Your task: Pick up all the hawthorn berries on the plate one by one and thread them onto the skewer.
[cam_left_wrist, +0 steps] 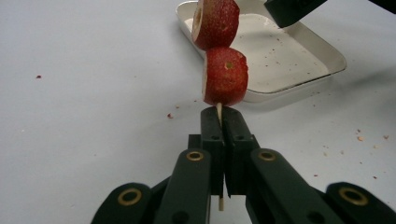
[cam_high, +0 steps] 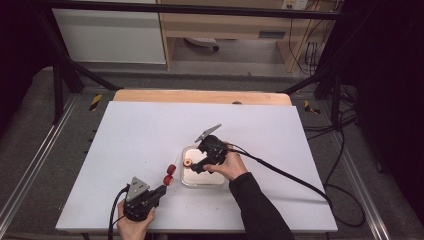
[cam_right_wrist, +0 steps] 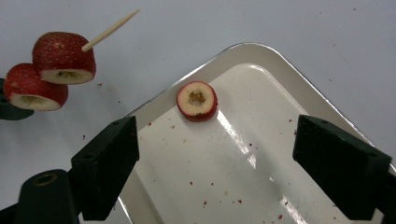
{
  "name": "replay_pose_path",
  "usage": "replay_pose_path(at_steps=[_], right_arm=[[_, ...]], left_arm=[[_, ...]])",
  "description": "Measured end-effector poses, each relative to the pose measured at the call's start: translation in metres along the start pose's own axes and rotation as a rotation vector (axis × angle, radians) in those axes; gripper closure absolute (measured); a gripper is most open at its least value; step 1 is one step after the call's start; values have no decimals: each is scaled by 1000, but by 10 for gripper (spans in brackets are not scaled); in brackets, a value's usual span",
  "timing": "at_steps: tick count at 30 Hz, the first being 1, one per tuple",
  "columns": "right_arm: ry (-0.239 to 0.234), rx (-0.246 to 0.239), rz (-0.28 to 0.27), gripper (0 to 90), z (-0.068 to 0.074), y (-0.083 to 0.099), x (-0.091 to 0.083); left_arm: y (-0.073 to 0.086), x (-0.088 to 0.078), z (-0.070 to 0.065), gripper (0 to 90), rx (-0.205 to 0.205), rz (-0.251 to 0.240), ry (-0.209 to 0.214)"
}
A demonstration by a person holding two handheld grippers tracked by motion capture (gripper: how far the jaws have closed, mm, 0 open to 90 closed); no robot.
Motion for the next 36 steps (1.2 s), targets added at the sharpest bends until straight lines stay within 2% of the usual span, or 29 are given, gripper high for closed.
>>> replay_pose_path(at_steps=[3, 6, 13, 22, 31, 36], right_arm=[[-20, -33, 44, 209, 3, -2, 10], [-15, -69, 81, 266, 3, -5, 19], [-15, -116, 111, 374, 2, -11, 30], [-27, -186, 174, 444, 7, -10, 41], [-38, -221, 212, 514, 9, -11, 47], [-44, -232, 222, 609, 9, -11, 47]], left_arm=[[1, -1, 4, 883, -1, 4, -11], [3, -2, 7, 883, -2, 12, -17], [3, -1, 6, 883, 6, 21, -12], [4, -2, 8, 883, 6, 21, -10], [5, -1, 8, 883, 10, 28, -6], [5, -1, 8, 883, 12, 34, -4]])
Point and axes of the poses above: each handheld gripper's, and its own axes: x roughly forward along the jaws, y roughly out of its underside, z roughly to its left, the point moved 10 cm from there along x, roughly forward along the jaws, and after that the axes turned 7 degrees about y, right-handed, at the moved point
